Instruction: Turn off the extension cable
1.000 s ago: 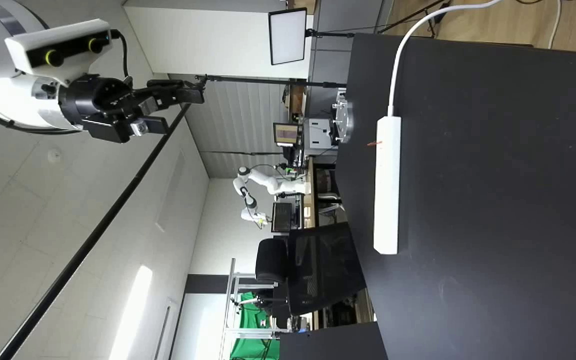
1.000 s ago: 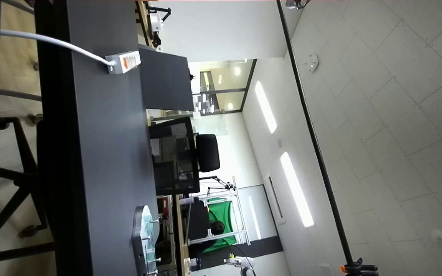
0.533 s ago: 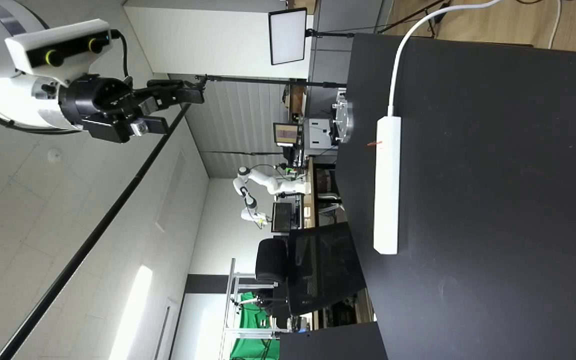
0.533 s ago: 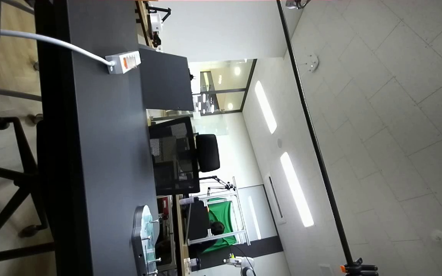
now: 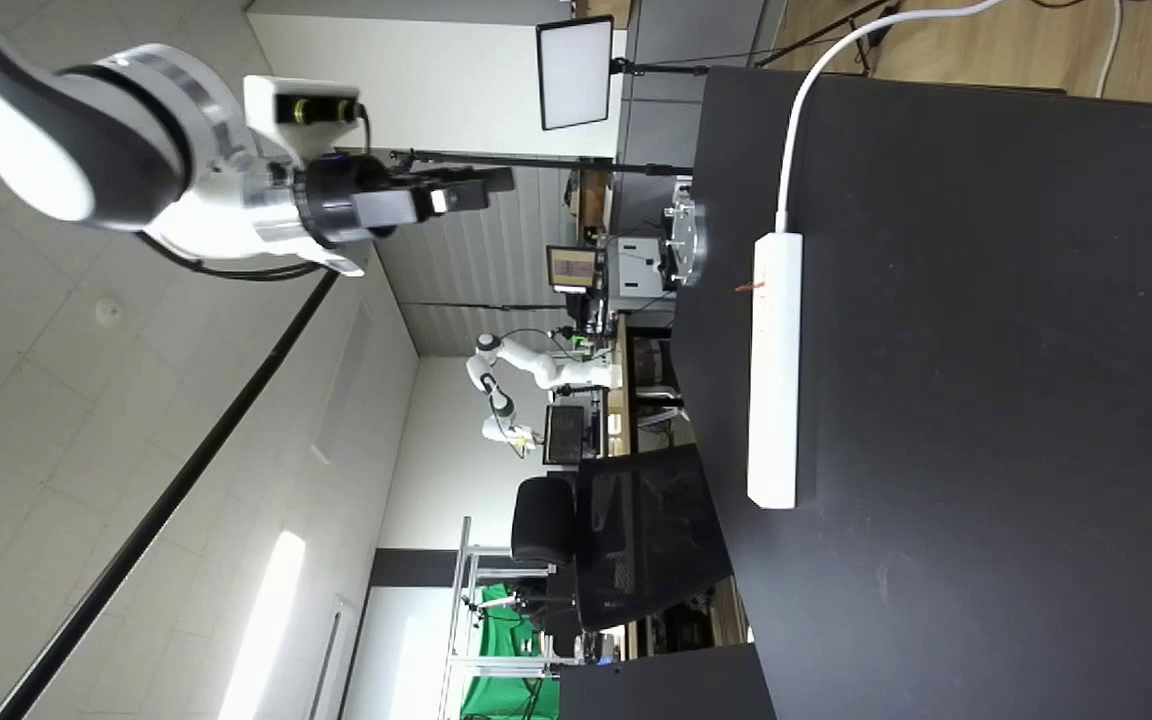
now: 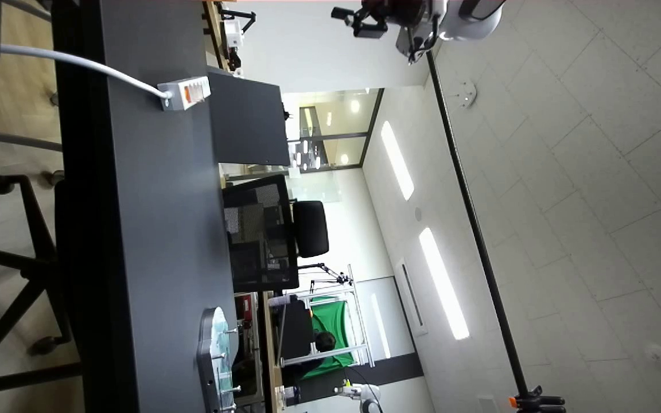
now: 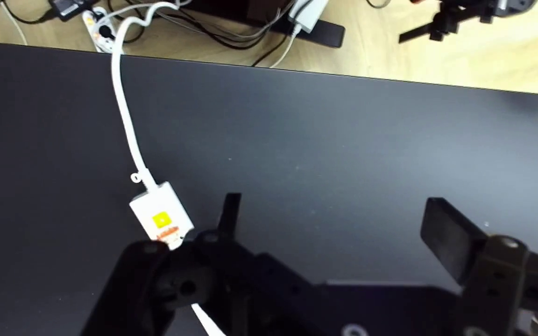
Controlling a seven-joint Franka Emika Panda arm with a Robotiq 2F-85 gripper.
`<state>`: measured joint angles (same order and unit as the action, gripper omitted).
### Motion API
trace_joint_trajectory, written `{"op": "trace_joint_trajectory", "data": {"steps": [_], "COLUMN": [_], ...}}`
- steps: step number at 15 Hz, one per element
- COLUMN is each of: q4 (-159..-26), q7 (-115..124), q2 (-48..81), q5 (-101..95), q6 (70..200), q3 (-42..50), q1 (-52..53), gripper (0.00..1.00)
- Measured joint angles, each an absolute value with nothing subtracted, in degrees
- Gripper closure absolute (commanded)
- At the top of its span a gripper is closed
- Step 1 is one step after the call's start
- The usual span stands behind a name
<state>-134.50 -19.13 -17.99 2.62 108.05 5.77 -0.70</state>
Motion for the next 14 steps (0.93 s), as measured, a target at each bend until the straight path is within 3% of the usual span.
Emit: {"op": "trace_joint_trajectory", "data": {"steps": [5, 6, 9, 14], "q4": [-131.7, -130.5, -126.6, -125.2], "q7": [-28.3, -28.4, -28.3, -28.2], "q2": [-3.0, 0.2, 7.1, 8.3], "q5": [-2.3, -2.3, -2.0, -2.0], "q6": [118.3, 119.7, 120.4, 120.3], "q3": [10.0, 10.2, 10.2, 10.1], "q1": [-5.0, -5.7, -6.8, -6.8], "gripper": [0.67, 0.50, 0.67, 0.67]}}
